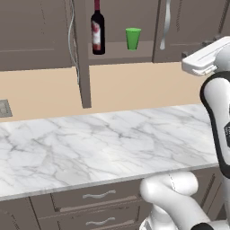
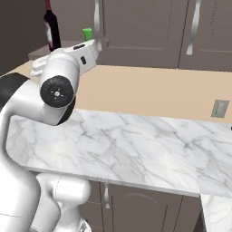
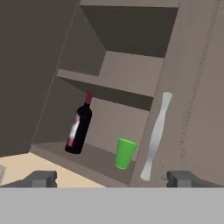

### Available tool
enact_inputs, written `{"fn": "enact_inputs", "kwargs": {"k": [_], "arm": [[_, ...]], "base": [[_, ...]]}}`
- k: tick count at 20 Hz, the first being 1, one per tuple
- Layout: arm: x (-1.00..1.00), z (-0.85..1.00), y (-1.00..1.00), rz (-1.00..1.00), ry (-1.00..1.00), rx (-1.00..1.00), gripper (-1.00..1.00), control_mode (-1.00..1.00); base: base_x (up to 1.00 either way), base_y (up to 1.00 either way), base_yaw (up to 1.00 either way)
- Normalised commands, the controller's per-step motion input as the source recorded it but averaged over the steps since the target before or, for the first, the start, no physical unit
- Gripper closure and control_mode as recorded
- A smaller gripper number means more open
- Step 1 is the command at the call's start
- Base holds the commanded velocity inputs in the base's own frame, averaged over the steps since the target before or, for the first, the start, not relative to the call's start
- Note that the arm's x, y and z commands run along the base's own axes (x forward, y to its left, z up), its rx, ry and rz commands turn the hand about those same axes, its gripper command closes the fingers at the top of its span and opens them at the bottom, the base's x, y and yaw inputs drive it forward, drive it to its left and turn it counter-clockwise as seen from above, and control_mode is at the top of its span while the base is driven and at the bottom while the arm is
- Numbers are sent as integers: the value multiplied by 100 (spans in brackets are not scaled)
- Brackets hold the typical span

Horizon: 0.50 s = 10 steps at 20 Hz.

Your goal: Open the cabinet directly in front. Then move the wine and the cup to the dining counter with the candle on it.

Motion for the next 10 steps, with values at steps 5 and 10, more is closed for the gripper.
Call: {"fn": "enact_inputs", "kwargs": {"k": [5,10], "arm": [[28,18,-14,-17,-3,3,-100,-100],[31,15,-40,0,0,10,-100,-100]], "base": [[0,0,0],[0,0,0]]}}
